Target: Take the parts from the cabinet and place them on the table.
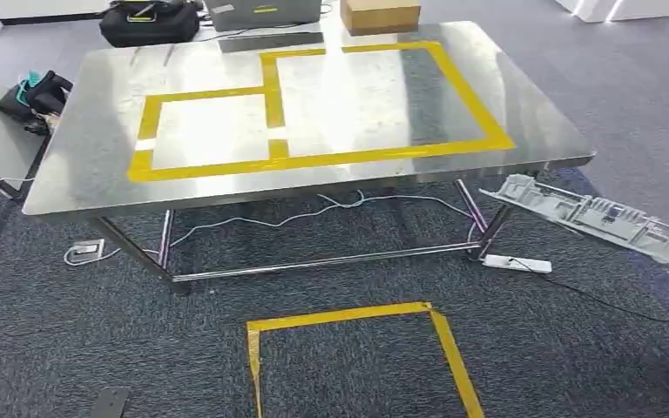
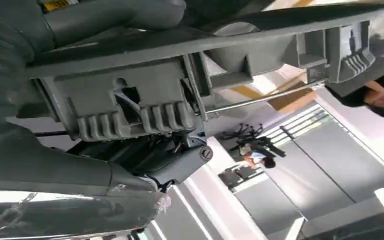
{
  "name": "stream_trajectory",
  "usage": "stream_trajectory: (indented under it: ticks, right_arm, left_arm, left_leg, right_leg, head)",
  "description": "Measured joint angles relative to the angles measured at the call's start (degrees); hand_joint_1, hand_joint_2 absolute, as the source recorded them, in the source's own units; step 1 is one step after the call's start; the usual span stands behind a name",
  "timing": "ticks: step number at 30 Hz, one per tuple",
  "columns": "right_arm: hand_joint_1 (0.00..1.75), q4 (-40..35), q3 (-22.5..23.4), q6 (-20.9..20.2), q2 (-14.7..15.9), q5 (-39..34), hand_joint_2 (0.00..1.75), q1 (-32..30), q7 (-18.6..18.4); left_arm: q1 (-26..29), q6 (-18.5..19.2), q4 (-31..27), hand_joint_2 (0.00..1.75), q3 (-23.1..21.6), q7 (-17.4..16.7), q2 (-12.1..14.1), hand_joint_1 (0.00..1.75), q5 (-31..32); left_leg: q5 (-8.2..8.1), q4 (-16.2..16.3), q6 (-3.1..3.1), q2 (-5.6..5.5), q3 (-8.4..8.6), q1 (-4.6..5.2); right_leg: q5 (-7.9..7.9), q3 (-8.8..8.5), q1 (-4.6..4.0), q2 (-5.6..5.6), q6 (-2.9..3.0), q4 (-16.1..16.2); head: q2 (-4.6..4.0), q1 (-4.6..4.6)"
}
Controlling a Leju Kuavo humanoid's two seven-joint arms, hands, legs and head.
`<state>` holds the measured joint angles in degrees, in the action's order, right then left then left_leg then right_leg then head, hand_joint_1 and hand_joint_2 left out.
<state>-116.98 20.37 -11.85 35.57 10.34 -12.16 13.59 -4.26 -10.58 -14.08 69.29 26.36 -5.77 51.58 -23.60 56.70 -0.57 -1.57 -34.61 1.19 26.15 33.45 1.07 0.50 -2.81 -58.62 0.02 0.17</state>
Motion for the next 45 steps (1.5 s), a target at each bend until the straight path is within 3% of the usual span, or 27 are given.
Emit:
stream_trajectory:
  ticks: [5, 9, 12, 14, 17, 29, 36, 38, 41, 42, 43, 45]
  right_arm:
    - [1.75, 0.87, -0.02, -0.72, 5.47, 1.93, 1.75, 0.33, -3.03]
    - [1.75, 2.65, -0.46, -0.55, 11.41, 9.41, 1.75, 4.13, -5.20]
    - [1.75, 3.52, -1.31, 3.40, 14.23, 19.97, 1.75, 6.58, -5.35]
    - [1.75, 3.76, -1.92, 8.93, 15.25, 29.16, 1.75, 7.70, -4.79]
    - [1.75, 3.76, -2.97, 13.16, 16.52, 36.16, 1.75, 9.44, -3.74]
    - [1.75, 3.71, -7.47, 15.28, 22.66, 44.63, 1.75, 12.57, -2.69]
    - [1.75, 3.71, -9.46, 16.09, 24.13, 46.23, 1.75, 11.66, -2.38]
    - [1.75, 3.71, -9.55, 16.52, 24.28, 46.80, 1.75, 11.10, -2.38]
    - [1.75, 3.69, -9.57, 16.76, 24.71, 46.95, 1.75, 10.19, -2.38]
    - [1.75, 3.63, -9.53, 16.79, 25.20, 46.95, 1.75, 9.65, -2.38]
    - [1.75, 3.63, -9.44, 16.83, 25.24, 46.97, 1.75, 9.09, -2.36]
    - [1.75, 3.63, -9.31, 17.40, 25.24, 46.99, 1.75, 8.93, -2.51]
  left_arm:
    - [0.05, -0.09, 0.00, 1.75, 0.00, -0.28, 0.22, 0.00, 0.11]
    - [0.02, 0.42, 0.00, 1.75, 0.00, -0.76, 0.39, 0.00, 0.81]
    - [0.04, 0.50, 0.00, 1.75, 0.00, -1.18, 0.39, 0.00, 1.44]
    - [0.05, 0.50, 0.00, 1.75, -0.04, -1.44, 0.35, 0.00, 1.94]
    - [-0.03, 0.66, 0.00, 1.75, -0.09, -1.66, 0.31, 0.00, 2.43]
    - [-0.01, 1.07, 0.00, 1.75, -0.55, -2.23, 0.11, 0.00, 3.15]
    - [-0.02, 1.22, 0.00, 1.75, -0.66, -2.40, -0.04, 0.00, 3.63]
    - [-0.02, 1.27, 0.00, 1.75, -0.66, -2.49, -0.02, 0.00, 3.67]
    - [-0.06, 1.25, 0.00, 1.75, -0.70, -2.69, -0.02, 0.00, 3.85]
    - [-0.05, 1.22, 0.00, 1.75, -0.74, -2.73, -0.13, 0.00, 3.85]
    - [-0.07, 1.22, 0.00, 1.75, -0.85, -2.75, -0.31, 0.00, 3.87]
    - [-0.10, 1.20, 0.00, 1.75, -0.94, -2.80, -0.31, 0.00, 3.89]
  left_leg:
    - [0.01, 0.00, -0.01, -0.01, -0.07, 0.03]
    - [0.05, 0.00, -0.07, 0.03, -0.10, 0.04]
    - [0.10, 0.01, -0.14, -0.01, -0.14, 0.06]
    - [0.11, 0.01, -0.15, -0.01, -0.16, 0.09]
    - [0.10, 0.01, -0.17, 0.02, -0.15, 0.10]
    - [0.11, 0.01, -0.21, 0.00, -0.19, 0.11]
    - [0.09, 0.03, -0.25, 0.00, -0.20, 0.13]
    - [-0.29, 0.51, -1.05, 0.00, -0.40, 0.29]
    - [-0.36, -0.02, -1.75, 0.03, -0.32, 0.42]
    - [0.49, -1.87, -1.99, 0.19, 0.86, -0.13]
    - [0.78, -2.62, -1.91, 0.29, 1.54, -0.30]
    - [0.86, -2.86, -1.93, 0.38, 1.96, -0.63]
  right_leg:
    - [0.00, 0.03, 0.01, -0.01, 0.00, 0.00]
    - [-0.05, 0.10, 0.01, 0.03, -0.07, 0.00]
    - [-0.05, 0.11, 0.03, -0.04, -0.08, 0.00]
    - [-0.07, 0.13, 0.05, -0.03, -0.10, 0.00]
    - [-0.08, 0.15, 0.07, 0.01, -0.11, 0.00]
    - [-0.08, 0.17, 0.07, -0.03, -0.13, 0.00]
    - [-0.09, 0.18, 0.10, -0.02, -0.13, 0.00]
    - [-0.15, 0.17, 0.41, 0.02, -0.65, 0.22]
    - [-0.35, -0.04, 0.39, 0.05, -1.10, 1.00]
    - [-0.29, 0.08, -0.10, -0.02, -1.28, 1.33]
    - [0.23, 0.15, -0.03, -0.10, -1.28, 0.40]
    - [3.92, 3.50, 0.06, -0.05, -1.69, -6.71]
  head:
    - [0.00, 0.00]
    - [0.00, 0.00]
    - [0.00, 0.02]
    - [0.00, 0.02]
    - [0.00, 0.00]
    - [0.00, 0.02]
    - [0.00, 0.02]
    - [0.00, -0.09]
    - [0.00, -0.06]
    - [0.00, -0.02]
    - [0.00, 0.22]
    - [-0.02, 0.55]
